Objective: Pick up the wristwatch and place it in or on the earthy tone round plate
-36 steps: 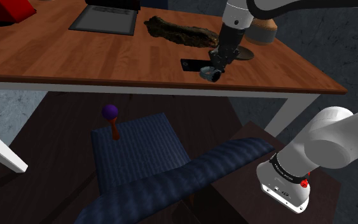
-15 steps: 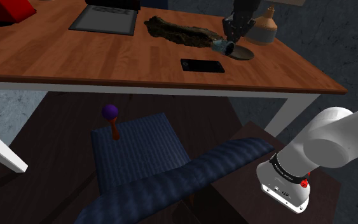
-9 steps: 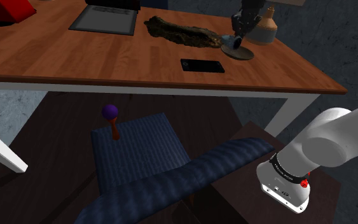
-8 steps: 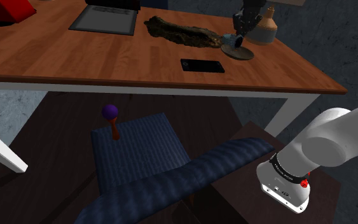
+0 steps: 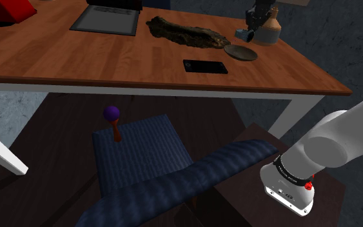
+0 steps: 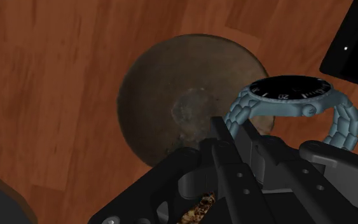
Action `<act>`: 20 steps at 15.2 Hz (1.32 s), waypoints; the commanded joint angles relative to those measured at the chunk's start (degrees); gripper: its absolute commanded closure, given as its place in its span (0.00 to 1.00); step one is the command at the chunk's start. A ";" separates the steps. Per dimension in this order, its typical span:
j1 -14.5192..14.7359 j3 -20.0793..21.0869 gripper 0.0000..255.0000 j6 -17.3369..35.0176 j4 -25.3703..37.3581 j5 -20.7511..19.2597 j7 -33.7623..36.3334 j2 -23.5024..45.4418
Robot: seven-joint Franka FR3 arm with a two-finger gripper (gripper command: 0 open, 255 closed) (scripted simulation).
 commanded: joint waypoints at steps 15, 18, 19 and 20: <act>-2.14 -3.78 1.00 8.48 -4.53 0.08 -5.78 3.89; -2.17 -3.82 1.00 10.21 -6.29 0.06 -5.77 3.86; -2.17 -3.82 1.00 10.21 -6.29 0.06 -5.77 3.87; -2.17 -3.82 1.00 10.21 -6.28 0.06 -5.78 3.87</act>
